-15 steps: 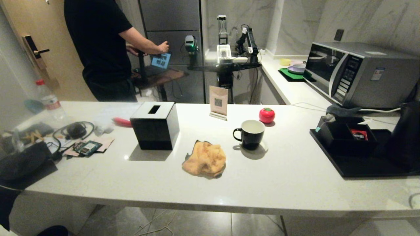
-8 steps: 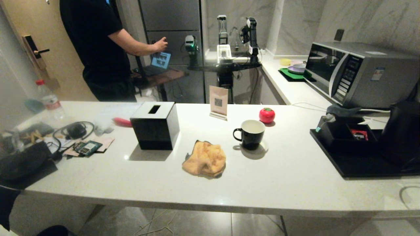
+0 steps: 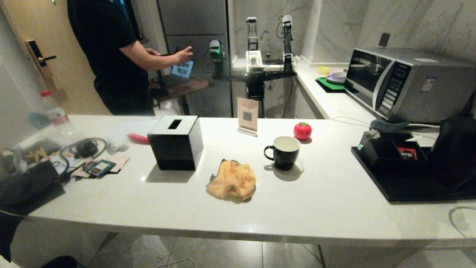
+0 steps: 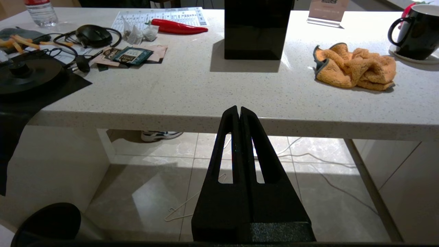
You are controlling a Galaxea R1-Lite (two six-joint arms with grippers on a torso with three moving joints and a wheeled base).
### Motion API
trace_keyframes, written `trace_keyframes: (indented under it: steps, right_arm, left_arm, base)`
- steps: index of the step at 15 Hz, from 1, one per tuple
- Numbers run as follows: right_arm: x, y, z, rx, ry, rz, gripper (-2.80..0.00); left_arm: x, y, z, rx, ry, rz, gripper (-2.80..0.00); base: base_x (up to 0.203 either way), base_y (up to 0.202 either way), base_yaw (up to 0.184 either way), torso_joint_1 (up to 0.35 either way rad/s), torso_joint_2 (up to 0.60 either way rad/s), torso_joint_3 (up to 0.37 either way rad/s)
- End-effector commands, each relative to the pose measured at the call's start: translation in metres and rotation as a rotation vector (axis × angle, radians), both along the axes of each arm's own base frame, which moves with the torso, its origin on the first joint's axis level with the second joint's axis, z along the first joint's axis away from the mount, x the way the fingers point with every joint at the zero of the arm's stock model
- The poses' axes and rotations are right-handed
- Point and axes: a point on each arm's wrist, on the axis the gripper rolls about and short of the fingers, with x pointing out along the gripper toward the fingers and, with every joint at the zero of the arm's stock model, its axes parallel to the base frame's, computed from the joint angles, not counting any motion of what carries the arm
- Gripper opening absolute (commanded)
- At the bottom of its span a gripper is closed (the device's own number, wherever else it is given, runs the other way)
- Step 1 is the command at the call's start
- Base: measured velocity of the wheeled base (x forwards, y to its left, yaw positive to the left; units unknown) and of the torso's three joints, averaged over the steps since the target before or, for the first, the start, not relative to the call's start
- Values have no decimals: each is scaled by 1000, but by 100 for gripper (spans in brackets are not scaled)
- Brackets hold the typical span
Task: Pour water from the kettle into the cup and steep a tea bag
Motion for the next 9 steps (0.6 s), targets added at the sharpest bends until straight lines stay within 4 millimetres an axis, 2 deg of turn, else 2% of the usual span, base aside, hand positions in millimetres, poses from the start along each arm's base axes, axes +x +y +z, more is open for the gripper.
trace_keyframes:
  steps: [1,9]
  right_arm:
    - [1,-1,-8,7,12,-3,-280]
    - [2,-2,-13,16,20,-2,-280]
  left_arm:
    - [0,0,0,0,1,0,-280]
    - [0,0,0,0,1,0,-280]
  base:
    - [0,0,0,0,0,0]
    - [0,0,0,0,0,0]
